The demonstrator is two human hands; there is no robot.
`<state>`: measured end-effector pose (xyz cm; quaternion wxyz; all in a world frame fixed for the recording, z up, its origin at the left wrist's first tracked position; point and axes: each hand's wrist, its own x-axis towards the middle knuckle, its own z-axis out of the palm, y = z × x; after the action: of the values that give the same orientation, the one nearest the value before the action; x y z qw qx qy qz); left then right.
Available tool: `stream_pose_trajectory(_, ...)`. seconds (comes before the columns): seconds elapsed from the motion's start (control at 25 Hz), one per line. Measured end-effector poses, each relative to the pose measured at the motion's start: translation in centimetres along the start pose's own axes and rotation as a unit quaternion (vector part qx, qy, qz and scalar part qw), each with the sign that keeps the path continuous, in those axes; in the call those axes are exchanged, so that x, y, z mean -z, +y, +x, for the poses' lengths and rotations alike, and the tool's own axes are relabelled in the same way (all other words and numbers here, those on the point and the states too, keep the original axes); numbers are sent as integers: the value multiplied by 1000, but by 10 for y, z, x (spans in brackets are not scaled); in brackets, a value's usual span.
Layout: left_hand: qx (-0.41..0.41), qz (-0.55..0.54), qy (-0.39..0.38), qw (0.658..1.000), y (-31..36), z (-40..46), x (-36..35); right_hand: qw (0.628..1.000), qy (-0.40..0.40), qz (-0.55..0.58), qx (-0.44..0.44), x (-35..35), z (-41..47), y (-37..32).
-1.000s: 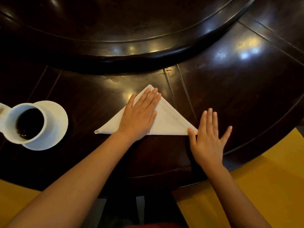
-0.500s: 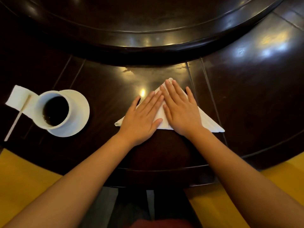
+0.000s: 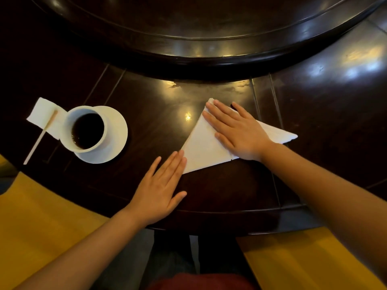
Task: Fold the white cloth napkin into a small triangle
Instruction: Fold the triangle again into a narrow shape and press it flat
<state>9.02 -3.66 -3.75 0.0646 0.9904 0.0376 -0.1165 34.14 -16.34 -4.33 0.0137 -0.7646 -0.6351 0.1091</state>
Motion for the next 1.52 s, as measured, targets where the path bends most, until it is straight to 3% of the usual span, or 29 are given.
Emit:
stream_pose_trajectory(0.16, -7, -21, 16, 1000, 9, -13, 4, 999, -26, -12, 45, 5, 8, 9)
stream_pose_trajectory(0.28, 16, -104, 95, 990, 19, 5, 16, 1000, -2, 0, 31, 10, 5, 3)
stream_pose_trajectory(0.36, 63, -126, 147, 979, 30, 44, 26, 994, 77, 34, -71, 13, -6, -2)
stream_pose_trajectory(0.48, 139, -94, 138, 976, 49, 112, 36, 945, 162, 71, -275, 19, -41, -1)
stream_pose_trajectory(0.64, 182, -30, 68, 980, 61, 148, 20, 920, 91, 45, -378, 29, -79, 14)
stream_pose_trajectory(0.76, 192, -32, 87, 977, 61, 149, 16, 919, 43, 52, -388, 39, -83, 26)
stream_pose_trajectory(0.84, 203, -38, 96, 974, 65, 149, 15, 903, 51, 152, -400, 49, -83, 32)
stream_pose_trajectory(0.96, 234, -45, 95, 967, 74, 149, 15, 822, 115, 359, -427, 65, -85, 30)
stream_pose_trajectory(1.04, 254, -41, 93, 962, 79, 153, 16, 789, 186, 418, -409, 76, -84, 19)
stream_pose_trajectory(1.2, 277, -33, 88, 956, 87, 158, 18, 824, 255, 383, -331, 94, -74, -12)
stream_pose_trajectory(1.32, 277, -48, 61, 958, 87, 159, 23, 824, 267, 386, -318, 99, -68, -22)
stream_pose_trajectory(1.4, 263, -109, 65, 956, 88, 159, 30, 818, 275, 387, -325, 102, -69, -22)
stream_pose_trajectory(1.44, 252, -193, 86, 944, 87, 157, 36, 813, 286, 388, -328, 104, -69, -22)
stream_pose_trajectory(1.52, 235, -417, 157, 864, 76, 149, 55, 810, 313, 374, -326, 110, -69, -21)
